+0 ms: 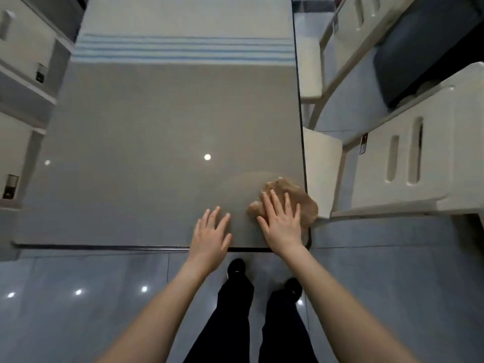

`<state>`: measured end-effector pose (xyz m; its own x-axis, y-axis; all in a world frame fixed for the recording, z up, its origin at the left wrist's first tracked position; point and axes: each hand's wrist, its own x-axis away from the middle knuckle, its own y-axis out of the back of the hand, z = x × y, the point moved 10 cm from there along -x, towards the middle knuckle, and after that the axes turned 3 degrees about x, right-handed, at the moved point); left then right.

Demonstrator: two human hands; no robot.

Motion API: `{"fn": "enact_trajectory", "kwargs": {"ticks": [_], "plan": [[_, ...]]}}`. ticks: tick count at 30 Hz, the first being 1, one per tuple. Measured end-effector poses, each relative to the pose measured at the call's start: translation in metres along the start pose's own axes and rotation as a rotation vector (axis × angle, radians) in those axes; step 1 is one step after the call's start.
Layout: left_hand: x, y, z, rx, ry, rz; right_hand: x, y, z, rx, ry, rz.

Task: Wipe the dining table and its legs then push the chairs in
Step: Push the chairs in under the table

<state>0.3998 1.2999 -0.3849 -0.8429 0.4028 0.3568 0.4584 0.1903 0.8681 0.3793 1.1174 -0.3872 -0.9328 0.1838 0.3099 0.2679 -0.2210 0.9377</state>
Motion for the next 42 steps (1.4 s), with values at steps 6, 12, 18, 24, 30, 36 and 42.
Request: {"fn": "enact_trajectory", "kwargs": {"ticks": [6,12,18,24,30,36,42], "plan": [[-0.003,0.014,-0.004,0.097,0.015,0.0,0.011,0.043,-0.019,-0.323,0.012,-0.116],[0.002,0.069,-0.049,0.402,-0.119,-0.103,0.076,0.086,-0.077,-0.616,-0.109,-0.315],[0.029,0.042,-0.085,0.607,-0.068,0.049,0.198,0.036,-0.191,-1.203,-0.675,-0.378],[0.071,-0.059,-0.128,0.652,0.12,0.323,0.341,-0.044,-0.295,-1.361,-1.068,-0.349],[0.075,-0.131,-0.229,0.657,0.164,0.444,0.451,-0.084,-0.367,-1.433,-1.284,-0.429],[0.06,-0.159,-0.311,0.526,0.09,0.513,0.488,-0.105,-0.419,-1.507,-1.393,-0.438],[0.032,-0.196,-0.329,0.481,0.235,0.544,0.441,-0.083,-0.512,-1.484,-1.338,-0.421]]}}
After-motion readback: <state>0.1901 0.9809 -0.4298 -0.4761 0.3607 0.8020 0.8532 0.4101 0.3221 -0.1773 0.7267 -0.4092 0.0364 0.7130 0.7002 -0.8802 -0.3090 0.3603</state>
